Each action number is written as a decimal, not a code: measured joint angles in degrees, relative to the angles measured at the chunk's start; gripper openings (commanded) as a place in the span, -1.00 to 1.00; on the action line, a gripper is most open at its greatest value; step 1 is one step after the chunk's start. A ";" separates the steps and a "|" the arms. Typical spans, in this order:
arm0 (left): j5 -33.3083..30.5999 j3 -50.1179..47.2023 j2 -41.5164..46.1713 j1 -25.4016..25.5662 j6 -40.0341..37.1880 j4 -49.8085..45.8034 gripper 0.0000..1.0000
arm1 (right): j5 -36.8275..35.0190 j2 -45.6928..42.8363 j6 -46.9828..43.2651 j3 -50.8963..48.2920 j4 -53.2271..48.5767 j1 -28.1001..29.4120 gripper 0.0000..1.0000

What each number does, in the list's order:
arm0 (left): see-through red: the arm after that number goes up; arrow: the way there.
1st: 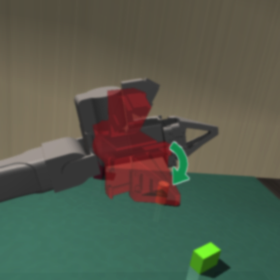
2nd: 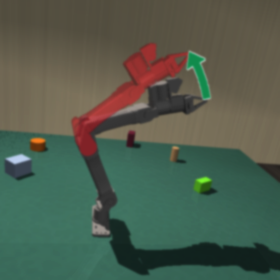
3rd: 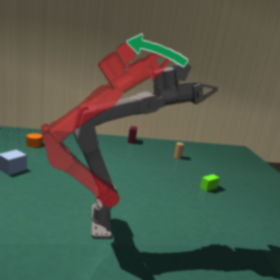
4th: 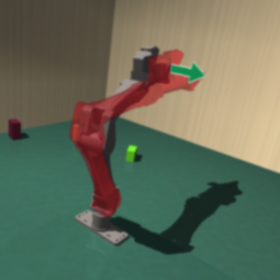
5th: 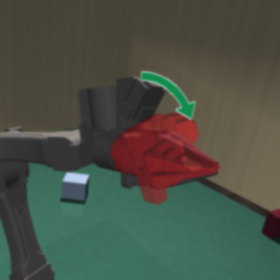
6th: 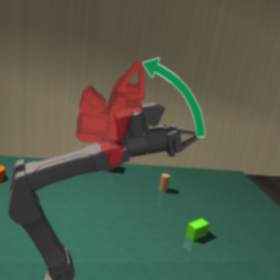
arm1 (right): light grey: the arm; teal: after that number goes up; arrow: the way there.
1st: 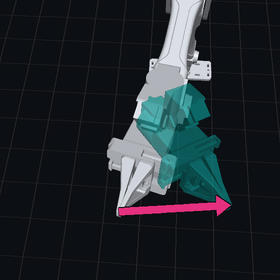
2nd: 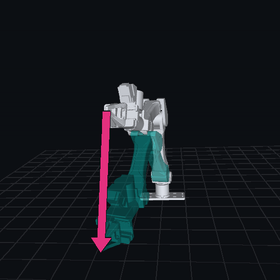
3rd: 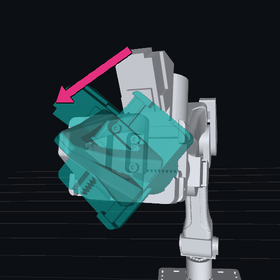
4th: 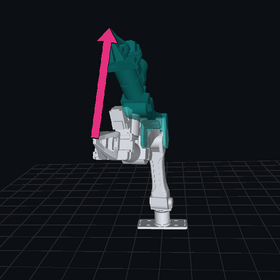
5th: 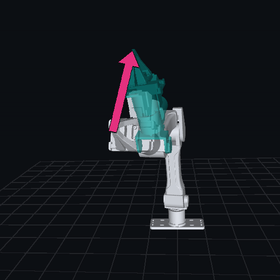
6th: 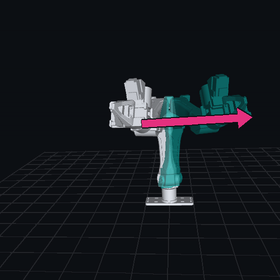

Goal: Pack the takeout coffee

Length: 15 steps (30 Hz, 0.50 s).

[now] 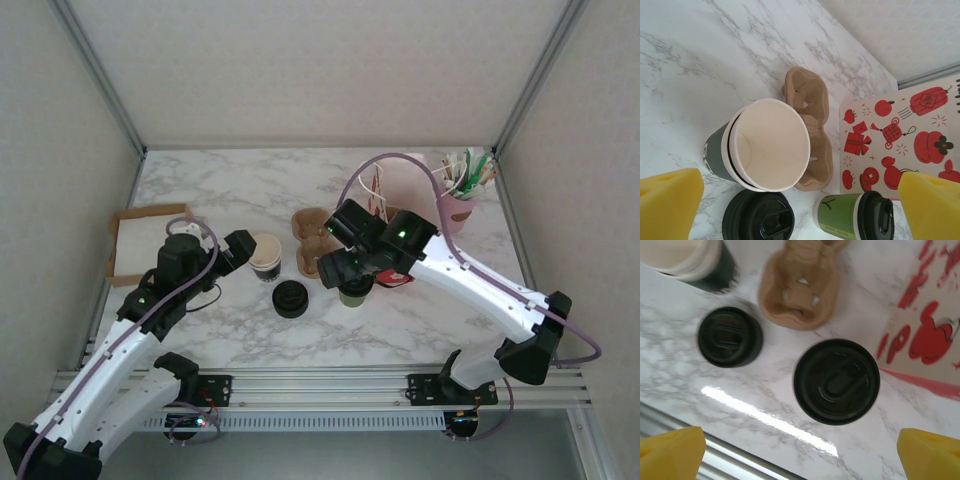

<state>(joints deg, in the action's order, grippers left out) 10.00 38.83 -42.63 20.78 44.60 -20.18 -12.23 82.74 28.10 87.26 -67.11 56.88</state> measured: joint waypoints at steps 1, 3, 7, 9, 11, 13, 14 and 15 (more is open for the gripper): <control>0.13 -0.04 -0.42 -0.02 -0.09 0.26 0.99 | -0.50 0.42 1.03 -0.81 0.07 -0.09 0.91; 0.55 -0.07 -1.29 -0.11 -0.46 0.96 0.99 | -1.20 1.09 2.56 -2.38 0.55 -0.35 0.78; 1.05 -0.09 -2.89 -0.39 -1.11 2.43 0.99 | -2.10 3.06 6.47 -4.48 0.85 -1.64 0.72; 1.42 -0.11 -3.63 -0.55 -1.31 2.84 0.99 | -2.82 4.13 8.31 -4.94 1.05 -2.05 0.72; 1.86 -0.13 -4.28 -0.72 -1.53 3.28 0.99 | -3.23 4.96 9.92 -5.33 1.11 -2.16 0.74; 2.27 -0.17 -4.61 -0.87 -1.64 3.80 0.99 | -3.48 5.53 11.39 -5.68 1.27 -2.16 0.75; 2.47 -0.20 -4.70 -0.94 -1.75 4.04 0.99 | -3.65 5.70 11.85 -5.86 1.36 -2.16 0.76; 2.60 -0.20 -4.76 -1.03 -1.77 4.20 0.99 | -3.89 5.99 12.26 -6.03 1.36 -2.16 0.76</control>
<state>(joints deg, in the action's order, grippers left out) 12.60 38.63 -47.40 19.75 42.83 -15.99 -16.12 88.73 40.36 81.23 -65.76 54.72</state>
